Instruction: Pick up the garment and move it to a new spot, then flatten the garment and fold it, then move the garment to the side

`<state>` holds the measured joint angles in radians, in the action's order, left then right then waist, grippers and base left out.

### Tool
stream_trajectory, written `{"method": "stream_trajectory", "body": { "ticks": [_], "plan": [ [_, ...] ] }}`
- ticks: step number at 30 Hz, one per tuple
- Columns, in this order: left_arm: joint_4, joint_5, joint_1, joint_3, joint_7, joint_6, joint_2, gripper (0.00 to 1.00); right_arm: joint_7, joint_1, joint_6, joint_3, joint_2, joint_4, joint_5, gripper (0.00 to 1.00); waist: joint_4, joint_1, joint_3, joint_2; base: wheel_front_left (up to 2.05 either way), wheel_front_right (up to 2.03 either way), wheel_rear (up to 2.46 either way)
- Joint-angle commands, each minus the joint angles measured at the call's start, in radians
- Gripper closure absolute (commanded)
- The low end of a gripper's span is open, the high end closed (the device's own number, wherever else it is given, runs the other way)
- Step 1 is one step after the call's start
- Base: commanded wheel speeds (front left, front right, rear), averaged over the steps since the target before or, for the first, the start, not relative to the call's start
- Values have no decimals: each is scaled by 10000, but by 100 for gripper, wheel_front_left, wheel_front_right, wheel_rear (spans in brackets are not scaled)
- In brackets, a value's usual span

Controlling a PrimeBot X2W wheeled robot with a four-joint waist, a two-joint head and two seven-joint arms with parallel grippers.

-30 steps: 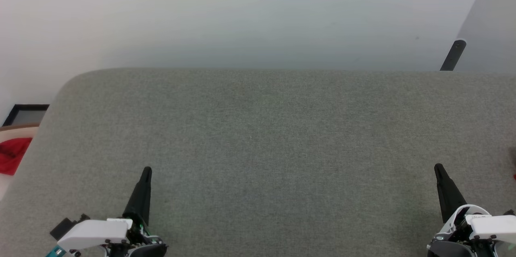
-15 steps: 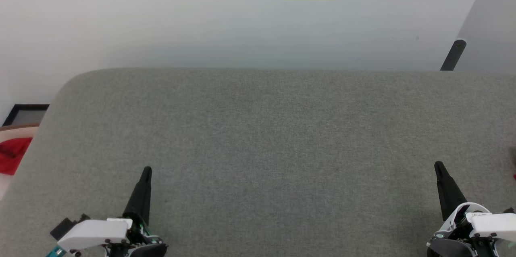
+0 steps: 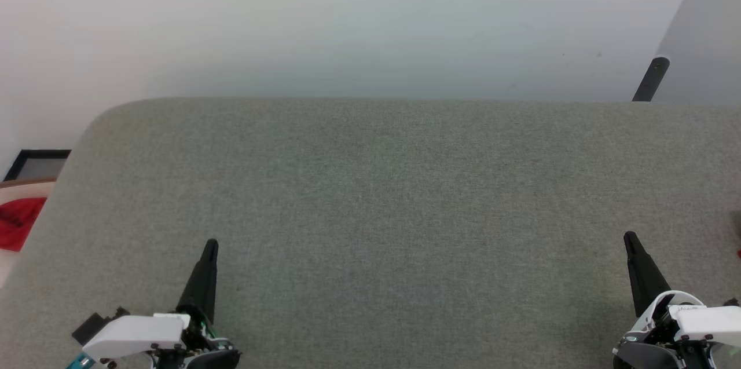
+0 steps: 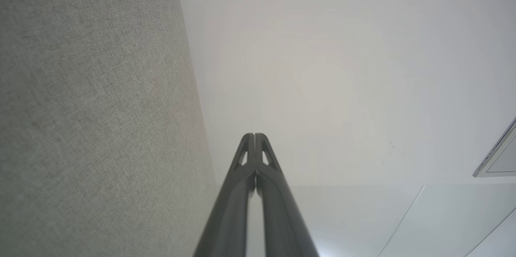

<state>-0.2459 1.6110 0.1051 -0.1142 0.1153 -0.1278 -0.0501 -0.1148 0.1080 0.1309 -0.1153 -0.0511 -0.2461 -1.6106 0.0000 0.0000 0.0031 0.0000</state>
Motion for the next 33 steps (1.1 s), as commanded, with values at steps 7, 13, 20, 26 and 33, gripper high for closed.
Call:
{"method": "stream_trajectory", "body": {
  "ticks": [7, 13, 20, 26, 33],
  "plan": [
    [-14, 23, 102, -26, 23, -56, 13, 100, -10, 30, -3, -1, 36, -3, -31, 100, 0, 0, 0, 0, 0, 0, 0],
    [-13, 25, 102, -24, 21, -56, 13, 100, -9, 30, -3, 1, 36, -3, -32, 100, 0, 0, 0, 0, 0, 0, 0],
    [-13, 27, 101, -22, 20, -56, 13, 100, -7, 29, -3, 3, 36, -2, -34, 100, 0, 0, 0, 0, 0, 0, 0],
    [-13, 28, 101, -21, 18, -57, 13, 100, -6, 29, -3, 4, 34, -2, -35, 100, 0, 0, 0, 0, 0, 0, 0],
    [-12, 29, 101, -19, 17, -57, 13, 100, -5, 29, -3, 4, 34, -2, -36, 100, 0, 0, 0, 0, 0, 0, 0]
  ]
}}
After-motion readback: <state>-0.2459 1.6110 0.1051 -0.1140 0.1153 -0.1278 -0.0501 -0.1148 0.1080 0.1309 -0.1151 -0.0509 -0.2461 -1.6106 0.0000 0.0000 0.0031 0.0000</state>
